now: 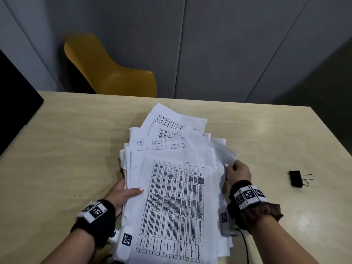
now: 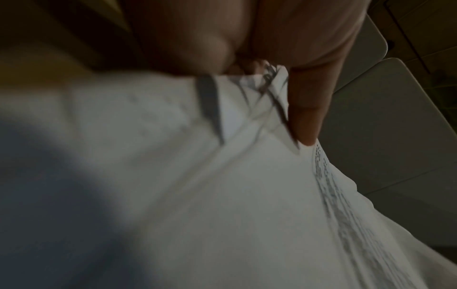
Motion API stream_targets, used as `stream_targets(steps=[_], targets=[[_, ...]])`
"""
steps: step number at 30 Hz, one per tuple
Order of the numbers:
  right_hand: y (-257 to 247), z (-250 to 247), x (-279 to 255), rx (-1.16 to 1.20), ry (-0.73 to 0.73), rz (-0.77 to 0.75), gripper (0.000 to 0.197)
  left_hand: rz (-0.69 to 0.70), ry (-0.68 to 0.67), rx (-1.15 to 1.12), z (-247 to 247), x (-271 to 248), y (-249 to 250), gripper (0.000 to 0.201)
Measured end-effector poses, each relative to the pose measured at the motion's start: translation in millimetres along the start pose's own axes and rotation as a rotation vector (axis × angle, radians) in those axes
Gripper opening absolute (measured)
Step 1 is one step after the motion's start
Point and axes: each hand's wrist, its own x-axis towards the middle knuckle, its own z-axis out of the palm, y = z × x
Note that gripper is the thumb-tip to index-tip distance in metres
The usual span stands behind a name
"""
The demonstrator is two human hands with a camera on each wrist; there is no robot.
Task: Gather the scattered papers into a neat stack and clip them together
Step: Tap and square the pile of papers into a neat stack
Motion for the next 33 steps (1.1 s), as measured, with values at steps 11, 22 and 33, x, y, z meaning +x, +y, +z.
stream_targets(steps=[11,22,33], targets=[[-13.4,9.6,8.4,0.021,0.101,-0.043,0.019,0.028,-0.019,-0.055,-1.6,4.9,-3.4,0.09],[-11.0,-0.9,31.6,-0.09,-0.17,-0.105,0.031,0.065,0.021,0.028,2.0,0.7,-3.7,0.059],[-10.6,29.9,18.2,0.119,-0.5,-0.075,0.029,0.086,0.016,0.059,3.0,0.3,-4.8,0.082]])
